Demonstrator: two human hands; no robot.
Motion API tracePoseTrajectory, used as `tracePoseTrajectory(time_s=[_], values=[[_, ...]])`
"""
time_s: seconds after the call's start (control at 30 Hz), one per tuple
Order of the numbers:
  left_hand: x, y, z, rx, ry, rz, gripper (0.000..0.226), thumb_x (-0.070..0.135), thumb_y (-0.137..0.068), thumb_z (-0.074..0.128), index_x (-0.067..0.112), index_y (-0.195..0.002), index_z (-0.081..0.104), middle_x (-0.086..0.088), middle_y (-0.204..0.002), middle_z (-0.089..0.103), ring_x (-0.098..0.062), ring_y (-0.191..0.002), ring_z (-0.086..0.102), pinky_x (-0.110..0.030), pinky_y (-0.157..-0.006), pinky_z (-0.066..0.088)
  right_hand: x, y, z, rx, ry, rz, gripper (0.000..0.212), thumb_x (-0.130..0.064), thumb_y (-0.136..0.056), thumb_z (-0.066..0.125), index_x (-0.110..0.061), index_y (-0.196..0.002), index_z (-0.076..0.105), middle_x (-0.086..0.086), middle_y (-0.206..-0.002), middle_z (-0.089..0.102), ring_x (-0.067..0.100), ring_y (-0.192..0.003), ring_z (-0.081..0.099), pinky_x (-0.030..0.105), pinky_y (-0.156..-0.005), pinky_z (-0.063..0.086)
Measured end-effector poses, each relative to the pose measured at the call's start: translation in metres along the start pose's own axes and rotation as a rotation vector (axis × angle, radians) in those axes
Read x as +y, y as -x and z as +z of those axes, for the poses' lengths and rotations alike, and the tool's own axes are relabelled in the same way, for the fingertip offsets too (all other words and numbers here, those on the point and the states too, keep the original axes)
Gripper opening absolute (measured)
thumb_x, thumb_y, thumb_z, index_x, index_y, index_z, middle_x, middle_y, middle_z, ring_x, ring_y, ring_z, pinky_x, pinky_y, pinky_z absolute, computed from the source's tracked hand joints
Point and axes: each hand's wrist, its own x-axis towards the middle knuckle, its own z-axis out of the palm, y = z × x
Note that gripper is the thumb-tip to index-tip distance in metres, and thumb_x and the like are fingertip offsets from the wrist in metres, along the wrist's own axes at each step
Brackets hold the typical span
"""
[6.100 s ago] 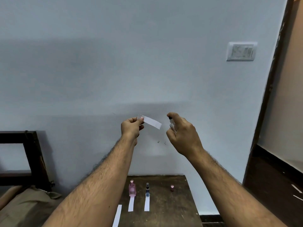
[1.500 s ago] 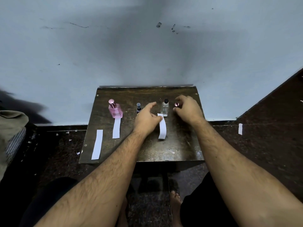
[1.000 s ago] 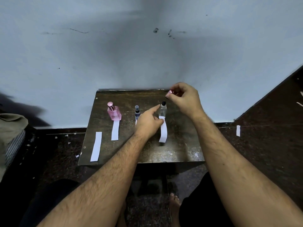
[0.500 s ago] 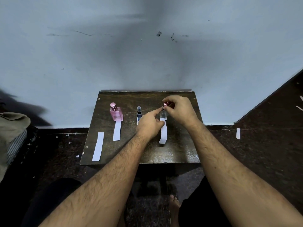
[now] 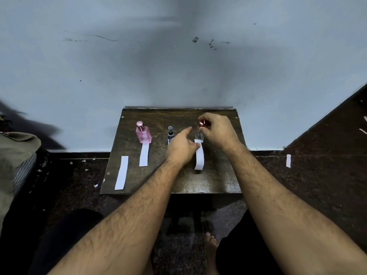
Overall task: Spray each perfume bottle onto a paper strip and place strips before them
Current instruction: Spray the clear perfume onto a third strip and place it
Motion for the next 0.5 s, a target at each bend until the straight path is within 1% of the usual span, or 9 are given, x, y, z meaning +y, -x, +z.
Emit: tracePoseTrajectory(time_s=[0.07, 0.13, 0.23, 0.27, 0.3, 0.37, 0.4, 0.43, 0.5], values=[[-0.004, 0.001, -0.001, 0.012, 0.064, -0.018, 0.069, 0.024, -0.087, 0.071, 0.029, -0.148, 0.039, 0.008, -0.084, 0.07, -0.01, -0.082, 0.065, -0.029, -0.077, 0.05, -0.002, 0.002, 0.0, 0.009, 0.01, -0.002, 0.049, -0.023, -0.084, 0.072, -0.024, -0.131, 0.057, 0.001, -0.122, 0.067, 0.018, -0.111, 0.062, 0.036, -0.097, 0.051], [-0.007, 0.002, -0.004, 0.018, 0.133, -0.029, 0.07, 0.022, -0.086, 0.073, 0.025, -0.147, 0.04, 0.005, -0.084, 0.071, -0.012, -0.083, 0.066, -0.029, -0.077, 0.05, -0.004, 0.007, -0.003, 0.082, 0.025, -0.043, 0.048, -0.027, -0.085, 0.069, -0.021, -0.132, 0.057, 0.002, -0.124, 0.065, 0.02, -0.115, 0.059, 0.035, -0.097, 0.05], [-0.009, 0.008, -0.012, 0.033, 0.184, -0.02, 0.069, 0.021, -0.084, 0.075, 0.021, -0.145, 0.042, 0.004, -0.081, 0.072, -0.011, -0.082, 0.065, -0.035, -0.086, 0.053, -0.011, 0.015, -0.012, 0.212, 0.052, -0.083, 0.036, -0.03, -0.087, 0.065, -0.018, -0.12, 0.064, 0.002, -0.116, 0.066, 0.022, -0.111, 0.058, 0.037, -0.092, 0.05], [-0.009, 0.011, -0.017, 0.04, 0.204, -0.009, 0.07, 0.02, -0.084, 0.075, 0.019, -0.145, 0.042, 0.005, -0.079, 0.072, -0.008, -0.081, 0.065, -0.034, -0.087, 0.053, -0.014, 0.017, -0.015, 0.225, 0.039, -0.068, 0.029, -0.031, -0.087, 0.064, -0.019, -0.112, 0.068, 0.001, -0.109, 0.068, 0.02, -0.105, 0.06, 0.036, -0.088, 0.051], [-0.008, 0.014, -0.021, 0.041, 0.219, 0.006, 0.07, 0.02, -0.084, 0.075, 0.018, -0.145, 0.042, 0.004, -0.079, 0.073, -0.002, -0.08, 0.064, -0.027, -0.084, 0.052, -0.017, 0.018, -0.018, 0.21, 0.002, -0.036, 0.02, -0.031, -0.086, 0.064, -0.021, -0.103, 0.071, -0.002, -0.1, 0.071, 0.017, -0.096, 0.063, 0.034, -0.083, 0.052], [-0.004, 0.023, -0.034, 0.033, 0.249, 0.038, 0.07, 0.018, -0.084, 0.076, 0.016, -0.145, 0.041, 0.003, -0.079, 0.074, 0.01, -0.083, 0.062, -0.014, -0.078, 0.047, -0.025, 0.022, -0.029, 0.089, -0.163, 0.053, 0.009, -0.029, -0.084, 0.066, -0.023, -0.085, 0.073, -0.007, -0.081, 0.072, 0.011, -0.076, 0.065, 0.031, -0.072, 0.053], [0.0, 0.027, -0.04, 0.032, 0.27, 0.059, 0.072, 0.019, -0.083, 0.076, 0.015, -0.145, 0.04, 0.004, -0.078, 0.075, 0.006, -0.092, 0.063, -0.017, -0.086, 0.047, -0.029, 0.025, -0.035, -0.01, -0.284, 0.096, 0.007, -0.026, -0.084, 0.068, -0.022, -0.081, 0.073, -0.006, -0.075, 0.071, 0.009, -0.067, 0.063, 0.029, -0.064, 0.051], [0.004, 0.031, -0.047, 0.036, 0.282, 0.081, 0.074, 0.019, -0.082, 0.078, 0.015, -0.145, 0.04, 0.005, -0.077, 0.075, -0.002, -0.103, 0.063, -0.025, -0.097, 0.045, -0.035, 0.029, -0.043, -0.111, -0.39, 0.127, 0.007, -0.023, -0.085, 0.07, -0.02, -0.079, 0.072, -0.005, -0.071, 0.069, 0.008, -0.058, 0.059, 0.027, -0.056, 0.047], [0.015, 0.041, -0.061, 0.048, 0.28, 0.113, 0.075, 0.019, -0.081, 0.079, 0.015, -0.146, 0.04, 0.004, -0.081, 0.076, -0.009, -0.106, 0.064, -0.035, -0.103, 0.043, -0.046, 0.037, -0.059, -0.266, -0.49, 0.158, 0.006, -0.021, -0.086, 0.071, -0.02, -0.081, 0.072, -0.002, -0.068, 0.068, 0.009, -0.051, 0.052, 0.021, -0.046, 0.037]])
